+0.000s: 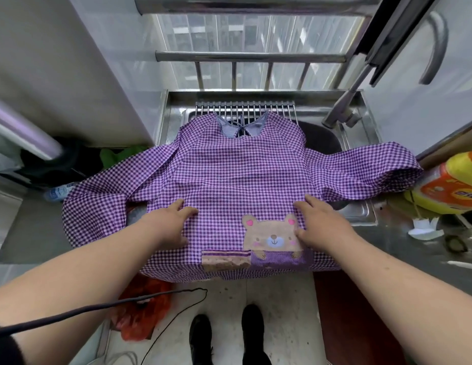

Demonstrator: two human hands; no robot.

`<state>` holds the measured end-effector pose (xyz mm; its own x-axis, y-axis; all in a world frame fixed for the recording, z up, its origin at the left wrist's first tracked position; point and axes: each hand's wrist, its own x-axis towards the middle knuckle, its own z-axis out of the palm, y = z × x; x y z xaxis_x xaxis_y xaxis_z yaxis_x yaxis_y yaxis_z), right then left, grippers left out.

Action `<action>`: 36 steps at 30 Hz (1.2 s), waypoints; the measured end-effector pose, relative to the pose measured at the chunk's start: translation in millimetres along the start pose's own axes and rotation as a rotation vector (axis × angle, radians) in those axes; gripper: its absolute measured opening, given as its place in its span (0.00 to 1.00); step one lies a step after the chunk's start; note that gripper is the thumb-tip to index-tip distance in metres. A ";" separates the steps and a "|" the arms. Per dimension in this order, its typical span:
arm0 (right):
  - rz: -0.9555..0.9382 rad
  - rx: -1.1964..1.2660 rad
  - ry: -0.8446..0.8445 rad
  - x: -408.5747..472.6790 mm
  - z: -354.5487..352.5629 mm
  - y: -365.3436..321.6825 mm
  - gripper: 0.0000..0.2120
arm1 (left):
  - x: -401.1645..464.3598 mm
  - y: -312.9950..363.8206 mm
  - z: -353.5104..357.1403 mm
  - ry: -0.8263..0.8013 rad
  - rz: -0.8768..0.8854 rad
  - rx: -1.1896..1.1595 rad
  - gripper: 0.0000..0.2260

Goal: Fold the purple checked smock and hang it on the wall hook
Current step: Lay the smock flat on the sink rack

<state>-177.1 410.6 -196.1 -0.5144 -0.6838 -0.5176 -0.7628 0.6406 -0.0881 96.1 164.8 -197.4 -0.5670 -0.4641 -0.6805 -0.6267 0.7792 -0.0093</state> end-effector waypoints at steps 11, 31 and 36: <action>-0.243 -0.115 -0.063 34.5 -34.0 -83.2 0.37 | -15.5 -29.1 -47.4 0.072 -0.080 -0.019 0.33; -0.195 -0.205 -0.119 108.5 -44.7 -190.6 0.27 | 20.5 -148.1 -43.7 0.140 -0.391 -0.074 0.43; -0.216 -0.216 -0.140 113.2 -44.6 -190.8 0.30 | 19.8 -153.6 -57.0 0.068 -0.342 0.037 0.18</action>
<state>-107.3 195.4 -199.9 -0.2847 -0.7313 -0.6197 -0.9215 0.3870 -0.0333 150.6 11.9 -167.6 -0.3627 -0.7270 -0.5830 -0.7676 0.5878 -0.2555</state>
